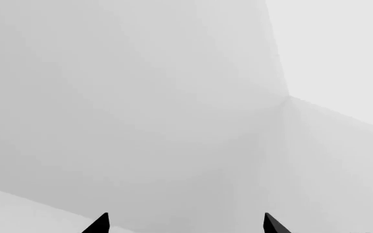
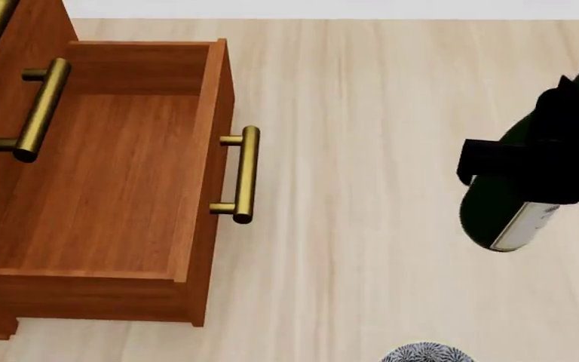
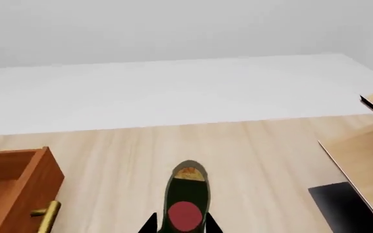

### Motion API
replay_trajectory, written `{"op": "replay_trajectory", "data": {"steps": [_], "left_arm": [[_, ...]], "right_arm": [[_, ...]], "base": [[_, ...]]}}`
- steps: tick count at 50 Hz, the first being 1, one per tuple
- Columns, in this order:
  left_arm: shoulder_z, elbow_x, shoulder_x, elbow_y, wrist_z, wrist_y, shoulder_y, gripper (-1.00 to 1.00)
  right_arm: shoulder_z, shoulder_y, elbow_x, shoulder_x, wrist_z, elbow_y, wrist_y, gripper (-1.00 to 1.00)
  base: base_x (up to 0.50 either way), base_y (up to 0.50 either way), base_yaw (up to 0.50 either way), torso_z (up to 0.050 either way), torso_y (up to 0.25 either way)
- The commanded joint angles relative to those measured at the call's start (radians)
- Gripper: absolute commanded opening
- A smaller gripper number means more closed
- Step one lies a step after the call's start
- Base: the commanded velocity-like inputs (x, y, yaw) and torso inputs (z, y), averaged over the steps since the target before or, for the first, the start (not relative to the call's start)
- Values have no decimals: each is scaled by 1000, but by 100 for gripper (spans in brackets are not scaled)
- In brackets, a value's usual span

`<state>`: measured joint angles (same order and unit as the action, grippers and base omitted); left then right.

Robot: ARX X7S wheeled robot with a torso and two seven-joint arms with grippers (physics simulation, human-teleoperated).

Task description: Put the wine bottle in the bottom drawer of the cabinet.

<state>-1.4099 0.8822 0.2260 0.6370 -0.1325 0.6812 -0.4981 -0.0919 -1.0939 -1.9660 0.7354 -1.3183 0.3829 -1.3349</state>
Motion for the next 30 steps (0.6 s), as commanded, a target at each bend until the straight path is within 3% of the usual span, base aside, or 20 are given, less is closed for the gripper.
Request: {"op": "replay_trajectory", "data": {"steps": [1, 5, 6, 10, 13, 30], "left_arm": [[13, -3, 9, 4, -14, 4, -6, 100], [11, -7, -2, -2, -2, -6, 0, 100], [15, -8, 3, -3, -11, 0, -2, 100], [14, -10, -2, -2, -4, -7, 1, 100], [16, -12, -3, -3, -3, -9, 2, 100], [25, -23, -5, -2, -1, -16, 11, 100]], "right_arm": [[214, -179, -187, -2, -151, -115, 66, -100], [291, -248, -221, -22, -167, -183, 73, -100], [384, -289, -260, -9, -230, -215, 71, -100], [420, -339, -249, -62, -203, -251, 92, -100], [496, -386, -347, -82, -246, -332, 196, -100], [627, -517, -428, -243, -175, -588, 307, -100]], "base": [[0, 0, 0, 0, 0], [0, 0, 0, 0, 0], [0, 0, 0, 0, 0], [0, 0, 0, 0, 0], [0, 0, 0, 0, 3], [0, 0, 0, 0, 1]]}}
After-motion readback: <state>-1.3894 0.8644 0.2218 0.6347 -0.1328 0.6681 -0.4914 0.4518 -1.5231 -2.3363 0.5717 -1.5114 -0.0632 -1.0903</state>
